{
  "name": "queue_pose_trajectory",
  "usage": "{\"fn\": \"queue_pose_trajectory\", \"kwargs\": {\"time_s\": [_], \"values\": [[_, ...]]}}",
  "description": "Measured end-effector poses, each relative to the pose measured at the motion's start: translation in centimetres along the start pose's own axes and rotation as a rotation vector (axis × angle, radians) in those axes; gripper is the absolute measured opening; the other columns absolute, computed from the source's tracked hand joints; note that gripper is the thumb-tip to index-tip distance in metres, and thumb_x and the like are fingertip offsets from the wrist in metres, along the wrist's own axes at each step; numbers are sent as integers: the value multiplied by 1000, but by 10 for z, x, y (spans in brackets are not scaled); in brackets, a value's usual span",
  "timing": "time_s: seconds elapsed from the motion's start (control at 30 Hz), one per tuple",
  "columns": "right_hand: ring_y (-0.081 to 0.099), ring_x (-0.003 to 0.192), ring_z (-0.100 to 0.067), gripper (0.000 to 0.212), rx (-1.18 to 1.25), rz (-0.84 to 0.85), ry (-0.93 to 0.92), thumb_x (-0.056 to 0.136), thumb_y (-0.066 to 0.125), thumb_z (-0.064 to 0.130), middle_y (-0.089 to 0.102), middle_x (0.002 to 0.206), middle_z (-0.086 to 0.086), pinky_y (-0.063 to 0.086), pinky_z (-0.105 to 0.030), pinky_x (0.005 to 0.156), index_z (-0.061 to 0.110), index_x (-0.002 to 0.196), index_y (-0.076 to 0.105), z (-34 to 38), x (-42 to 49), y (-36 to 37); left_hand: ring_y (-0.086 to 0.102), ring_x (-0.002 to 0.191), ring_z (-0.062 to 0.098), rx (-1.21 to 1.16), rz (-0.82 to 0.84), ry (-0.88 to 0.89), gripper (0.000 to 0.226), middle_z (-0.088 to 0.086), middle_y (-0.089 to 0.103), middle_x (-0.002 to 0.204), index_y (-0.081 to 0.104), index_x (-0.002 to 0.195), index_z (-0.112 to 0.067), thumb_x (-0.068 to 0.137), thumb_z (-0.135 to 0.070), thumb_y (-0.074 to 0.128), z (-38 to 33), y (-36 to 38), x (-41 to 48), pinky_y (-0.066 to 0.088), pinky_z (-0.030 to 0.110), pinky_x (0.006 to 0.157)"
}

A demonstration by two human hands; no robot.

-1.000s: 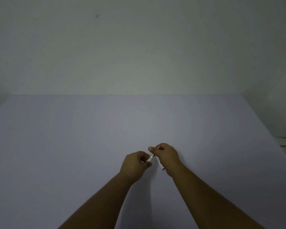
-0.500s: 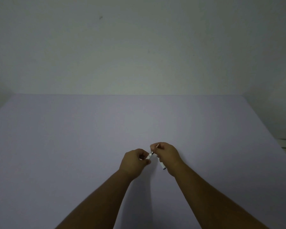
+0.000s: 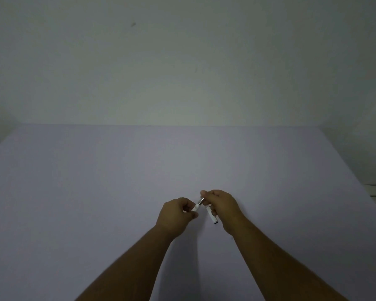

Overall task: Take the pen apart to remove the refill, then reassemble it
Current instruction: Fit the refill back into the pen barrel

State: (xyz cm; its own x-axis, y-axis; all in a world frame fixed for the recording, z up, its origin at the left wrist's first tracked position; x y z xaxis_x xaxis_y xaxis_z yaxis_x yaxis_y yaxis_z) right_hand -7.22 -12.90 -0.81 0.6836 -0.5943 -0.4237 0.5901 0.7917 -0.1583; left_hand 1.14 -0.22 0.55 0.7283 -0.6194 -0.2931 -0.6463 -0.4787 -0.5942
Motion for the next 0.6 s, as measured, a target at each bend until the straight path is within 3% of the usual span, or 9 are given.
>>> {"fn": "queue_pose_trajectory", "kwargs": {"time_s": [0.17,0.27,0.37,0.47,0.6], "values": [[52,69,-19,28,-92,-40,-2,78,68,39,59,76,-5,43,-31,61,14,69,58,-1,3,-2,56,69,4,-5,-2,19,8,-12,62,76,66,77,-25,76,-20,73,-3,3,2,38,13,58],[58,78,-19,18,-47,-30,7,77,69,36,65,84,-1,46,-31,61,20,73,62,1,4,1,58,74,9,6,-17,35,7,-10,65,79,69,83,-21,77,-20,72,-4,3,3,39,13,60],[51,63,-18,31,-127,-52,19,75,71,43,55,67,0,43,-30,54,18,64,55,3,5,0,58,75,9,12,-10,33,8,-9,66,80,69,84,-20,76,-20,73,-4,4,3,39,14,60],[45,57,-16,44,-177,-79,44,73,69,53,48,63,0,41,-29,50,15,63,49,4,3,0,58,74,8,16,11,25,7,-9,66,80,68,81,-23,76,-22,73,-4,6,3,38,15,58],[45,56,-11,25,-47,9,26,79,66,43,60,74,-1,40,-27,57,19,70,63,4,-1,5,58,72,8,4,-11,-23,10,-12,63,75,65,76,-27,74,-22,73,2,-1,5,37,14,56]]}}
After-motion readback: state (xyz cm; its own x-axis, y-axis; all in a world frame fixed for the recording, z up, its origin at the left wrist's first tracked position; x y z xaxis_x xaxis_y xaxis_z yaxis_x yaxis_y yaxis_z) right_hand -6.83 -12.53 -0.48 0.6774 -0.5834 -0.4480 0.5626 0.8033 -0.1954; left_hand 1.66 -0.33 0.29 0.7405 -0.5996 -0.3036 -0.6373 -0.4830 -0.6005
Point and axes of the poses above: each hand's wrist, its own x-axis towards the middle knuckle, its own y-axis out of the palm, z = x × y, the point moved 4 cm from there along x, towards the middle knuckle
